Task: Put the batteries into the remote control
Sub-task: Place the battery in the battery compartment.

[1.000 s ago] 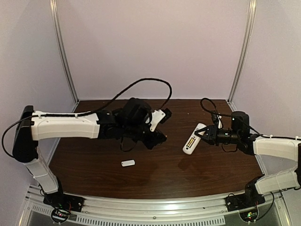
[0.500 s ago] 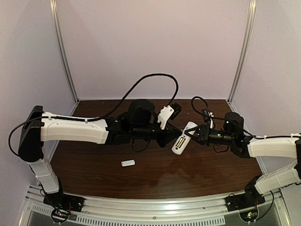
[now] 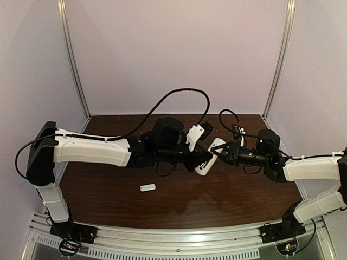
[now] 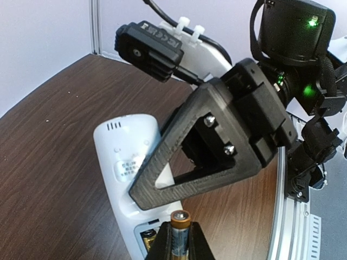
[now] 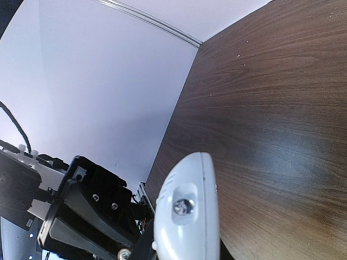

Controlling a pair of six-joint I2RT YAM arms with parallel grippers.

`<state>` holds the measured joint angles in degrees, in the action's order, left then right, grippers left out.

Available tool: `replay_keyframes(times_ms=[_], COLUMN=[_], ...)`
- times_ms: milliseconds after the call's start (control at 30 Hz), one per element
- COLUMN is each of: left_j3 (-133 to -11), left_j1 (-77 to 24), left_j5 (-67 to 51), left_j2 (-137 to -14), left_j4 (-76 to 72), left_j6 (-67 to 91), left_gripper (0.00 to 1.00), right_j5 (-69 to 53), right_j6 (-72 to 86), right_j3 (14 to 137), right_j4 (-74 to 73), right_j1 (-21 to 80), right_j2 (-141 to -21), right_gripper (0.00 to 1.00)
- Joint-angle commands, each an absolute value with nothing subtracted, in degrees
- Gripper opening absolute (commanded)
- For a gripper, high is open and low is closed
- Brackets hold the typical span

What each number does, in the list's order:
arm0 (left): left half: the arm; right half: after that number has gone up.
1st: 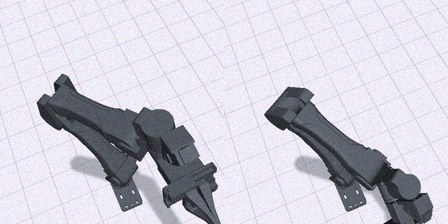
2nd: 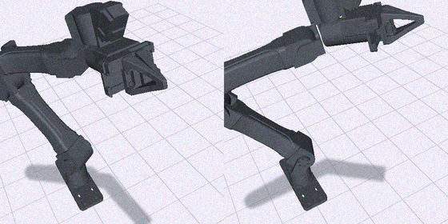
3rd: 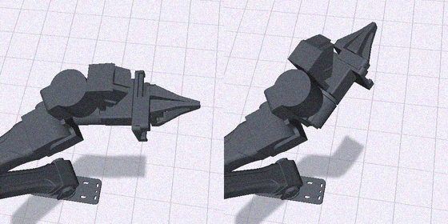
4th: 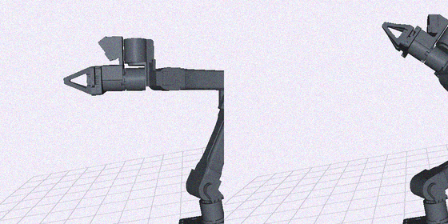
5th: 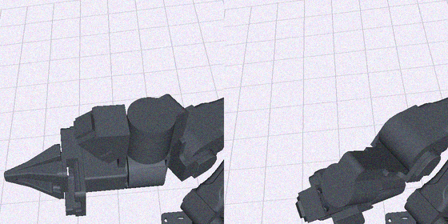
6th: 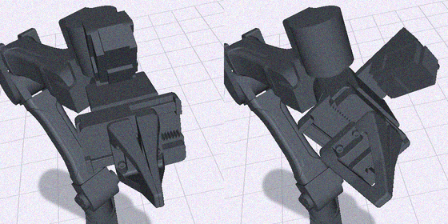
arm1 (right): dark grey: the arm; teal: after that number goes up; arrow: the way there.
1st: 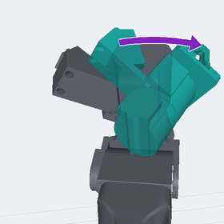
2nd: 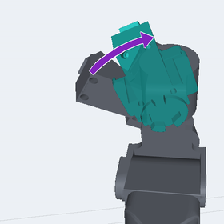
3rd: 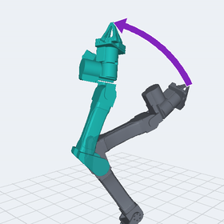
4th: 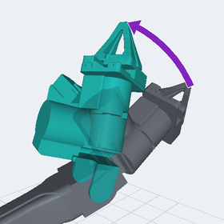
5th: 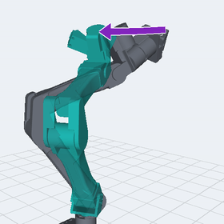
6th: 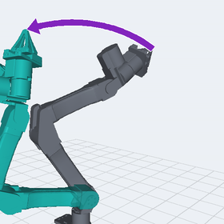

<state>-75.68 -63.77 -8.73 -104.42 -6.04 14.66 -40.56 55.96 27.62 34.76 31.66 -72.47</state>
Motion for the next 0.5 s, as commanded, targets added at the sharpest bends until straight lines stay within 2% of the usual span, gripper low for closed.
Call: replay_keyframes(times_ms=[0, 467], left_j3=[-76.7, -75.9], left_j1=[-64.0, -63.9], left_j5=[-7.0, -4.4], left_j2=[-105.9, -106.3], left_j4=[-7.9, -5.9], left_j6=[15.3, 14.9], left_gripper=[0.00, 0.00], right_j5=[-40.2, -40.7], right_j6=[59.6, 61.6], right_j3=[28.1, 27.6], right_j4=[41.5, 44.2], right_j1=[32.0, 32.1], right_j2=[-73.2, -73.1], right_gripper=[0.00, 0.00])
